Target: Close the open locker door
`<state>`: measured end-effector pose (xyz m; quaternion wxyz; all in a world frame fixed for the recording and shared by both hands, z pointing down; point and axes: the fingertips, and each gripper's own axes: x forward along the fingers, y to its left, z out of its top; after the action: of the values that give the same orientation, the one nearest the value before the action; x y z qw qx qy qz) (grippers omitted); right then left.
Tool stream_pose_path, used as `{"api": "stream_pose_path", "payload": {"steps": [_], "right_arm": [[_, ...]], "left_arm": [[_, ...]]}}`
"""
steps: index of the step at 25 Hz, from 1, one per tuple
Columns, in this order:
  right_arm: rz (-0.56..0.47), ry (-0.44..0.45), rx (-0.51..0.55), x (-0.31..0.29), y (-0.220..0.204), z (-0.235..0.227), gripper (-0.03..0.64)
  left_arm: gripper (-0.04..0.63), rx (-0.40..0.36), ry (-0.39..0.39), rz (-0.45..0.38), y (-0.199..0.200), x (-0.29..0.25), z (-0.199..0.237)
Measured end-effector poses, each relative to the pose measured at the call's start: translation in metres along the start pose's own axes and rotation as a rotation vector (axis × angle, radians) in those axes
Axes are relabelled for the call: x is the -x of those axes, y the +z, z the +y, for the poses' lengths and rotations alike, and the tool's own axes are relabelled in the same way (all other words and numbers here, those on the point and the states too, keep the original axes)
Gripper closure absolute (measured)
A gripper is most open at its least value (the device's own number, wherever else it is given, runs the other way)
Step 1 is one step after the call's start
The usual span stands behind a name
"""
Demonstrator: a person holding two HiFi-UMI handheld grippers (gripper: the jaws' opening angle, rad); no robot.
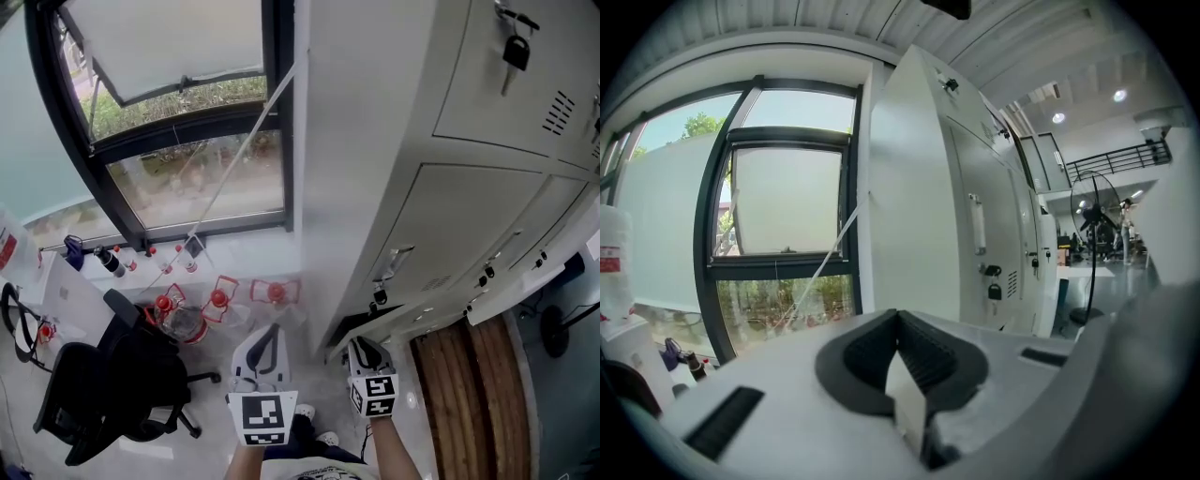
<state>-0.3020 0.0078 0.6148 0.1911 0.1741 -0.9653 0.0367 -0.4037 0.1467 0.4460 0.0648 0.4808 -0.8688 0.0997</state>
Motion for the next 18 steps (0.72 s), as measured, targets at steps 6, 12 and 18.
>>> {"api": "stream_pose_path", "payload": {"steps": [6, 12, 18], "right_arm": [[0.0, 0.009, 0.024, -0.013, 0.006, 0.001, 0.557], [-0.008, 0.013, 0.021, -0.024, 0.013, 0.0, 0.569], [-0.01, 0.016, 0.017, -0.034, 0.016, -0.001, 0.574]], "left_arm": [[0.594, 0.004, 0.015, 0.001, 0.001, -0.005, 0.01], [0.594, 0.01, 0.025, -0.001, 0.001, -0.008, 0.014], [0.594, 0.012, 0.039, 0.002, 0.0, -0.01, 0.02]]}}
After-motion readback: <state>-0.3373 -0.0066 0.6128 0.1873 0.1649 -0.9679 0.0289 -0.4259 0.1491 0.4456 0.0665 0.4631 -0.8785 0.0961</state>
